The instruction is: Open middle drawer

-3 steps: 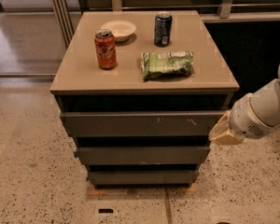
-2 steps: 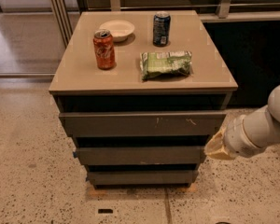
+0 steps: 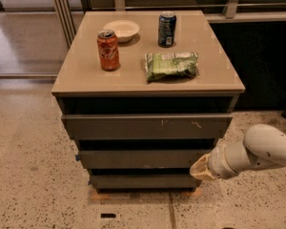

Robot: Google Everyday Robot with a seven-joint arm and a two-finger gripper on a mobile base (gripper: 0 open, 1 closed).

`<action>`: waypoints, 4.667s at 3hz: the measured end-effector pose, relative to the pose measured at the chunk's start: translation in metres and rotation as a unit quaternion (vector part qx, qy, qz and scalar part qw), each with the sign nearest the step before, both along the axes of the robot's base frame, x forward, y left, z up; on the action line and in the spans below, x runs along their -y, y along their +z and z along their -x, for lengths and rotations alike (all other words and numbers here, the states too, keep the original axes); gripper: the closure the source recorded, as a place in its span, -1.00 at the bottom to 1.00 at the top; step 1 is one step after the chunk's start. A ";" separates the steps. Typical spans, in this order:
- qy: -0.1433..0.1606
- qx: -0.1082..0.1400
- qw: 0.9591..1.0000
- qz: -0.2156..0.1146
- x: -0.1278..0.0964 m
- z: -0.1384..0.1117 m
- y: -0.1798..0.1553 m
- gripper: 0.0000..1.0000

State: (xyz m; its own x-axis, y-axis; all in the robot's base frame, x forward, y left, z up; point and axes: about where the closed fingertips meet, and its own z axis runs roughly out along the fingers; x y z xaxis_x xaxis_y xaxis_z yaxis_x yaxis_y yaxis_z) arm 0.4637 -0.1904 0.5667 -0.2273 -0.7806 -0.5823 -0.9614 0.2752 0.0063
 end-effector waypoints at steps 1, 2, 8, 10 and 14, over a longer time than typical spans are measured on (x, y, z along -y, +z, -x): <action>0.001 -0.029 0.999 -0.017 -0.007 0.010 -0.031 1.00; 0.016 -0.017 1.000 -0.009 -0.009 0.012 -0.042 1.00; 0.103 0.089 0.990 0.033 -0.055 -0.057 -0.110 -1.00; 0.129 0.061 0.989 0.038 -0.087 -0.092 -0.146 -1.00; 0.152 0.017 0.988 0.032 -0.099 -0.067 -0.149 -1.00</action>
Offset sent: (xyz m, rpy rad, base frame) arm -0.0120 0.0090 -0.0590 -0.0170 -0.0135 0.0813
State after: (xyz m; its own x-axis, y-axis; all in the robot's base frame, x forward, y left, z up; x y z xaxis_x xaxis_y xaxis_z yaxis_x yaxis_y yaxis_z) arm 0.5309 -0.0919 0.4176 0.0431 -0.8451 -0.5329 -0.9990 -0.0284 -0.0359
